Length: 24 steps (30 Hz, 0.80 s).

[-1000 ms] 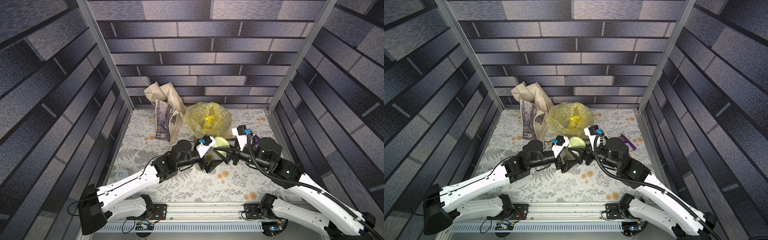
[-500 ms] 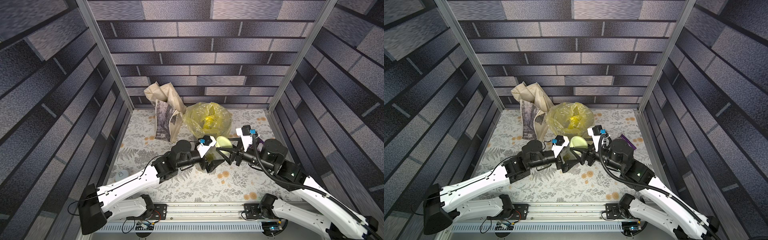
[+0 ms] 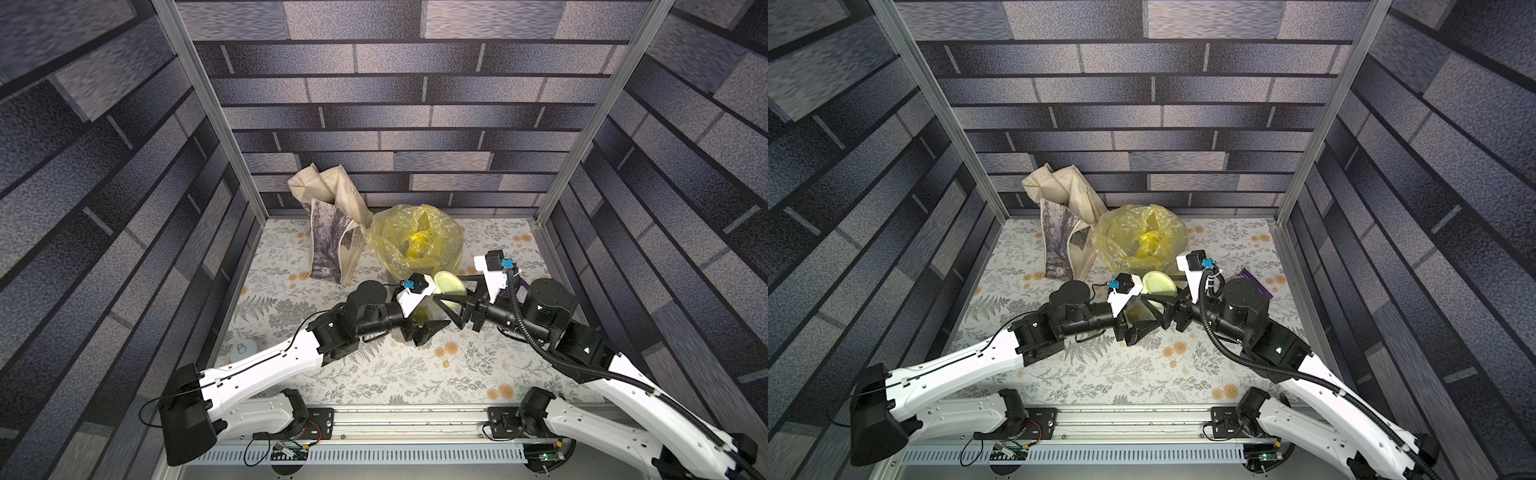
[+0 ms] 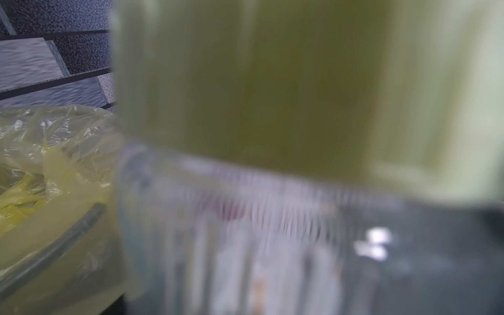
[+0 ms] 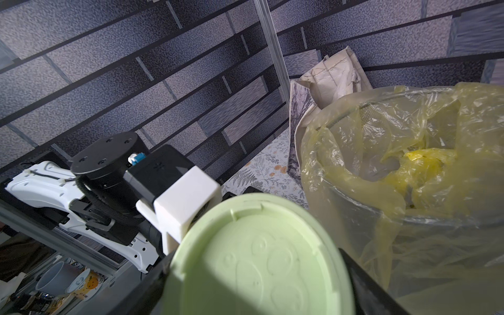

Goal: Empty moldy mung beans from jars
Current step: Pick up the jar from the center of the board.

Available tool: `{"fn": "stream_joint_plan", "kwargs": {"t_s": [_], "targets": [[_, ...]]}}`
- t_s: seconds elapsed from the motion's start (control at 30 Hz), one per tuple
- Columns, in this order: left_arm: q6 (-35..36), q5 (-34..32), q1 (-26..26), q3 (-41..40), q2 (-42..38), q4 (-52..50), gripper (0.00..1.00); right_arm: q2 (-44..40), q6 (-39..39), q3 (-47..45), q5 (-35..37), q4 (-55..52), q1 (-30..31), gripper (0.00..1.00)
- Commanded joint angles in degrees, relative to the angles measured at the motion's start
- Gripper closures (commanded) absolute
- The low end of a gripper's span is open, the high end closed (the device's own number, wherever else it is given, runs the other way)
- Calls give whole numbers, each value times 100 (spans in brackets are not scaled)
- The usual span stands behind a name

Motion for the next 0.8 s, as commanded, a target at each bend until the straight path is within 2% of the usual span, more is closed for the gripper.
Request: {"fn": "stream_joint_plan", "kwargs": {"t_s": [0.0,0.27,0.43,0.53,0.67,0.77], "targets": [[92,-105,1,79,-75,95,18,-55,86,115,-48,673,33,44],[83,-296,28,-101,-322,315,27,-28,91,40,51,670,33,40],[15,-151,99,-120,-379,305,31,-12,108,-18,98,720,32,37],[-82,152,192,-120,-377,314,31,16,57,-27,47,742,30,37],[-377,891,425,-120,-395,438,33,3,-74,-91,-58,875,33,37],[-436,1091,512,-120,-437,424,35,-3,-138,-146,-123,984,33,36]]}}
